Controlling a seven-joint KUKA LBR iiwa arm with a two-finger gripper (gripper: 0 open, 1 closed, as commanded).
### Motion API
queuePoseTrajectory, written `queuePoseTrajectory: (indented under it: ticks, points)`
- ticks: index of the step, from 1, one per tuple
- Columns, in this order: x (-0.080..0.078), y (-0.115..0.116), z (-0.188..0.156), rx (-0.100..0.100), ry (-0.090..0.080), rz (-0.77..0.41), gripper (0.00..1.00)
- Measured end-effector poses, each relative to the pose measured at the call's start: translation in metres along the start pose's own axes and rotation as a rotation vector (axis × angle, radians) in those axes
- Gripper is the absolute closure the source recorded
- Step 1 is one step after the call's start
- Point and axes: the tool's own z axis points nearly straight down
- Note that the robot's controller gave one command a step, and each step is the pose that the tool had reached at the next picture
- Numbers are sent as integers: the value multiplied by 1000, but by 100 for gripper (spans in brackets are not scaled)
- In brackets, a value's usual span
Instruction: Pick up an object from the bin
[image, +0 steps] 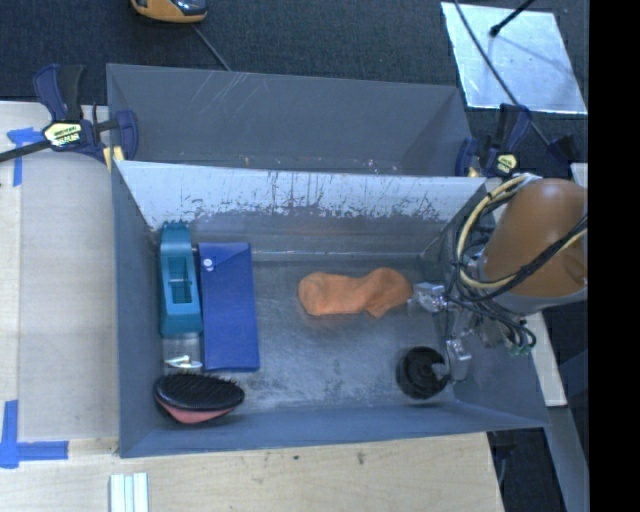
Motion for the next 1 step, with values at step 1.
queuePoseTrajectory:
  ticks: [1]
  points:
    - [15, 9, 24, 0, 5, 97, 100]
